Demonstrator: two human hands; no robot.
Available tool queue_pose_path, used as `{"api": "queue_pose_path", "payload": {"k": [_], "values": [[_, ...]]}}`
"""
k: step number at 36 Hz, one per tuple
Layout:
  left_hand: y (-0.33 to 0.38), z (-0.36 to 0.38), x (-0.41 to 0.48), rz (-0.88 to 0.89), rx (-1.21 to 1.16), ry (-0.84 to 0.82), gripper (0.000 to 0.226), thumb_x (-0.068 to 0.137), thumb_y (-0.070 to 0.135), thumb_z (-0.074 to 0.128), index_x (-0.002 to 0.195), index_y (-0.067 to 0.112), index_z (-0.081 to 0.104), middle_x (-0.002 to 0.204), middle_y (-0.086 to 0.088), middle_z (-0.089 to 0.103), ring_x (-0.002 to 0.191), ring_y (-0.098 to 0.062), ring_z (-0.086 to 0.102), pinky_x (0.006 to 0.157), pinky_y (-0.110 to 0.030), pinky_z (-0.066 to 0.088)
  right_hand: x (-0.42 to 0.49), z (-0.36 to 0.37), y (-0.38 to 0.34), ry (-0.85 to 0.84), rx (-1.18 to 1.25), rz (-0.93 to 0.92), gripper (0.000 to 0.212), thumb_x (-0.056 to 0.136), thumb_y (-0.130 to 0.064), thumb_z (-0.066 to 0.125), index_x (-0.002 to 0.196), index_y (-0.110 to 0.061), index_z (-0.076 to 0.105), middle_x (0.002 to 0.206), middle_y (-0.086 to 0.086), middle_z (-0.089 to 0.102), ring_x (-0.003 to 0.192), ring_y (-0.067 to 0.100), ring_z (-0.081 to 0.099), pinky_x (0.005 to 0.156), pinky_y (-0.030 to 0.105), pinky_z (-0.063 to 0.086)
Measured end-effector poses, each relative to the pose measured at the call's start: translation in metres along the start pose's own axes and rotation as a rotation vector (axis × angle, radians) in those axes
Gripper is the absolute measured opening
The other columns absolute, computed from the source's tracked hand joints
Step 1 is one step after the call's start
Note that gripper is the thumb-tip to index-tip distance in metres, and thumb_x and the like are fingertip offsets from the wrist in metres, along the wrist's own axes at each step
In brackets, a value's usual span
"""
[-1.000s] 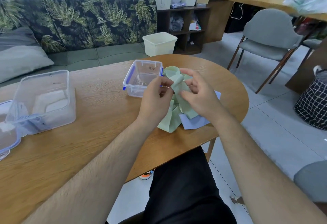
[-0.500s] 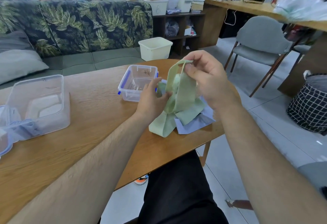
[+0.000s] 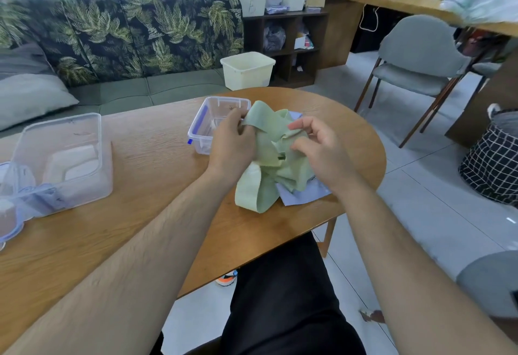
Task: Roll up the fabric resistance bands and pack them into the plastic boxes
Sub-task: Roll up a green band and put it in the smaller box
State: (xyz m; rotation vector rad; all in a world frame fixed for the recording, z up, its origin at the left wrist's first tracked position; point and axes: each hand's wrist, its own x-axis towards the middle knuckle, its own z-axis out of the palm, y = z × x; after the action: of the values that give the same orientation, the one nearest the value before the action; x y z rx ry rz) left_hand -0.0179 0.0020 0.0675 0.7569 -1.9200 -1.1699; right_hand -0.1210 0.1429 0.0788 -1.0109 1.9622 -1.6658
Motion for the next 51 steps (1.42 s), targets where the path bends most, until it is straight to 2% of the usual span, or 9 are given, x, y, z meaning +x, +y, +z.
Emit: {"api": "queue_pose_path", "payload": {"k": [6, 12, 21, 25, 29, 34, 42, 48, 51], "values": [[0.030, -0.017, 0.001, -0.032, -0.051, 0.067, 0.023, 0.093, 0.014, 0.048, 0.098, 0.022, 0.069, 0.091, 0.006, 0.070, 0.088, -0.017, 0.067, 0.078, -0.048, 0.060, 0.002, 0.017, -0.008, -0.040, -0.119, -0.090, 0.040, 0.075, -0.040, 0.077, 0.109, -0.044, 0.057, 0.119, -0.003, 0.063, 0.109, 0.016, 0.064, 0.093, 0.045, 0.056], [0.054, -0.038, 0.003, 0.027, -0.116, 0.140, 0.019, 0.092, 0.016, 0.050, 0.091, 0.018, 0.068, 0.082, 0.003, 0.067, 0.075, -0.015, 0.061, 0.069, -0.056, 0.058, 0.009, 0.026, -0.032, 0.054, -0.126, -0.217, 0.031, 0.086, -0.026, 0.072, 0.110, -0.039, 0.057, 0.117, -0.001, 0.062, 0.104, 0.013, 0.064, 0.092, 0.045, 0.055], [0.062, -0.087, -0.013, 0.135, -0.059, 0.238, 0.021, 0.093, 0.010, 0.051, 0.095, 0.016, 0.071, 0.082, 0.014, 0.065, 0.067, 0.006, 0.052, 0.059, -0.012, 0.041, 0.004, 0.071, -0.068, -0.109, 0.108, -0.179, 0.043, 0.079, -0.031, 0.085, 0.112, -0.033, 0.058, 0.107, 0.005, 0.071, 0.096, 0.021, 0.071, 0.086, 0.048, 0.059], [0.039, -0.117, -0.028, 0.039, -0.016, 0.245, 0.019, 0.091, 0.013, 0.058, 0.095, 0.021, 0.075, 0.084, 0.013, 0.072, 0.073, 0.001, 0.059, 0.064, -0.019, 0.045, 0.001, 0.108, -0.063, -0.164, 0.185, -0.094, 0.035, 0.084, -0.017, 0.082, 0.111, -0.025, 0.061, 0.103, 0.008, 0.071, 0.086, 0.018, 0.073, 0.082, 0.041, 0.062], [-0.002, -0.147, -0.044, -0.084, -0.031, 0.140, 0.024, 0.088, 0.027, 0.060, 0.077, 0.005, 0.062, 0.074, -0.003, 0.060, 0.070, -0.017, 0.054, 0.068, -0.035, 0.045, -0.003, 0.149, -0.051, -0.195, 0.338, 0.045, 0.031, 0.085, -0.006, 0.078, 0.108, -0.018, 0.061, 0.105, 0.012, 0.068, 0.079, 0.013, 0.071, 0.070, 0.030, 0.059], [-0.042, -0.172, -0.068, -0.293, -0.200, 0.051, 0.039, 0.083, 0.044, 0.072, 0.109, 0.015, 0.074, 0.106, -0.006, 0.076, 0.101, -0.027, 0.072, 0.095, -0.054, 0.056, -0.006, 0.189, -0.030, -0.186, 0.478, 0.188, 0.031, 0.085, 0.001, 0.075, 0.110, -0.009, 0.060, 0.106, 0.014, 0.065, 0.084, 0.019, 0.070, 0.073, 0.031, 0.059], [-0.087, -0.178, -0.092, -0.472, -0.189, 0.036, 0.078, 0.073, 0.030, 0.085, 0.139, 0.023, 0.045, 0.103, -0.003, 0.076, 0.098, -0.021, 0.073, 0.095, -0.051, 0.056, -0.005, 0.213, -0.012, -0.128, 0.575, 0.335, 0.031, 0.089, 0.006, 0.069, 0.114, -0.006, 0.055, 0.110, 0.019, 0.064, 0.081, 0.022, 0.071, 0.079, 0.036, 0.062], [-0.083, -0.188, -0.083, -0.269, -0.237, 0.238, 0.033, 0.087, 0.024, 0.075, 0.114, 0.033, 0.057, 0.084, 0.004, 0.071, 0.084, -0.017, 0.068, 0.079, -0.039, 0.053, 0.001, 0.200, 0.003, -0.062, 0.256, 0.306, 0.023, 0.096, -0.027, 0.065, 0.115, -0.015, 0.061, 0.106, 0.007, 0.074, 0.078, 0.016, 0.076, 0.076, 0.037, 0.060], [-0.078, -0.195, -0.072, -0.228, -0.256, 0.271, 0.024, 0.085, 0.027, 0.078, 0.106, 0.031, 0.069, 0.095, 0.003, 0.073, 0.090, -0.012, 0.069, 0.082, -0.033, 0.053, 0.000, 0.190, 0.009, -0.048, 0.051, 0.212, 0.023, 0.100, -0.036, 0.053, 0.114, -0.021, 0.062, 0.092, -0.006, 0.073, 0.080, 0.013, 0.075, 0.077, 0.034, 0.055]]}}
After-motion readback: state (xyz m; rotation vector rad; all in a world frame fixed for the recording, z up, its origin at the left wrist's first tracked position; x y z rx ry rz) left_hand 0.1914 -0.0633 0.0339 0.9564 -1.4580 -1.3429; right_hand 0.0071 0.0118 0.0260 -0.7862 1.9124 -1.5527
